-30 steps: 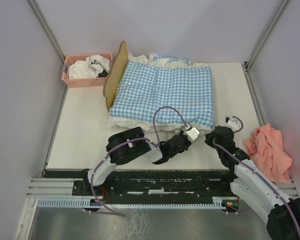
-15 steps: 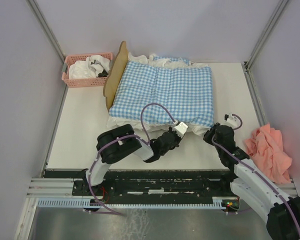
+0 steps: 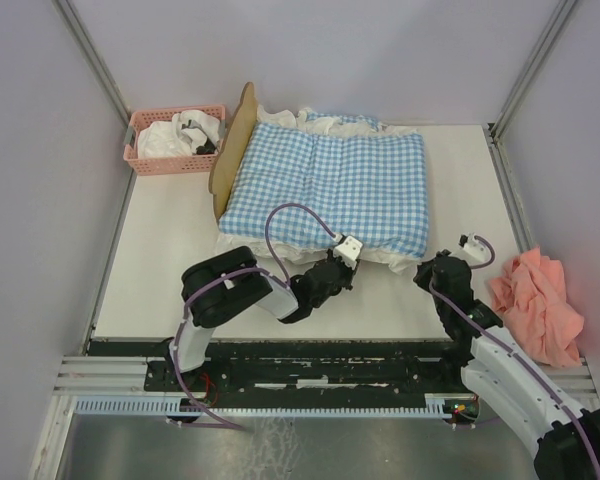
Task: Set up the pet bed
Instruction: Tie the ropes to the bed frame.
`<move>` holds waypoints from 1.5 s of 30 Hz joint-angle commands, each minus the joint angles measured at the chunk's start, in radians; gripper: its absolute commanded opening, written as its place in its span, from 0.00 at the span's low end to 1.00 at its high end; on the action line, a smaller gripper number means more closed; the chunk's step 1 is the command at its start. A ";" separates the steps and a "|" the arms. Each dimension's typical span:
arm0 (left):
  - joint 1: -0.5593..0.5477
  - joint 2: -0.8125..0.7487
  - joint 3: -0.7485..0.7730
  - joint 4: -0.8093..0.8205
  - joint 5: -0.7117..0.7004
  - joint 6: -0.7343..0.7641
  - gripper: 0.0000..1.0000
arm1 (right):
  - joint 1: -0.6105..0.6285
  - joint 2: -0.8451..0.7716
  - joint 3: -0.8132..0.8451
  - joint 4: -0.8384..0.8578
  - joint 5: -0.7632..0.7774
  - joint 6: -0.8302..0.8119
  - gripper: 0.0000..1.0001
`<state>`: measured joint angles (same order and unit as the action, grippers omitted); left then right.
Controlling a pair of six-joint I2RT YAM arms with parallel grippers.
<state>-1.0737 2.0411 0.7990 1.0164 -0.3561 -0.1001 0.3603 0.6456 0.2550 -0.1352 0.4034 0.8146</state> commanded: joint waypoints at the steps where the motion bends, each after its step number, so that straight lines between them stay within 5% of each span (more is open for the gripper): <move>1: 0.029 -0.039 -0.020 0.050 -0.010 -0.066 0.03 | -0.009 0.040 -0.004 0.075 0.138 -0.033 0.02; 15: 0.077 -0.065 -0.063 0.037 0.041 -0.136 0.03 | -0.011 0.099 0.025 0.129 0.079 -0.080 0.02; 23: 0.093 -0.074 -0.083 0.029 0.048 -0.153 0.03 | -0.014 -0.005 0.009 0.068 0.152 -0.096 0.02; 29: 0.093 -0.103 -0.101 0.035 0.093 -0.190 0.09 | -0.014 0.063 0.009 0.106 0.001 -0.106 0.02; 30: 0.093 -0.117 -0.113 0.034 0.104 -0.200 0.15 | -0.013 0.063 0.025 0.064 -0.004 -0.103 0.04; 33: 0.089 -0.180 -0.171 0.017 0.146 -0.231 0.32 | -0.014 0.026 0.102 -0.116 0.016 -0.092 0.32; 37: 0.084 -0.319 -0.247 -0.078 0.152 -0.264 0.42 | -0.014 -0.042 0.232 -0.377 0.077 -0.061 0.58; 45: 0.085 -0.658 -0.271 -0.504 0.049 -0.268 0.53 | -0.014 -0.158 0.357 -0.552 -0.167 -0.025 0.59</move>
<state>-0.9886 1.5349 0.5156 0.7296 -0.2276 -0.3496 0.3500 0.5137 0.5674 -0.5781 0.3855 0.7715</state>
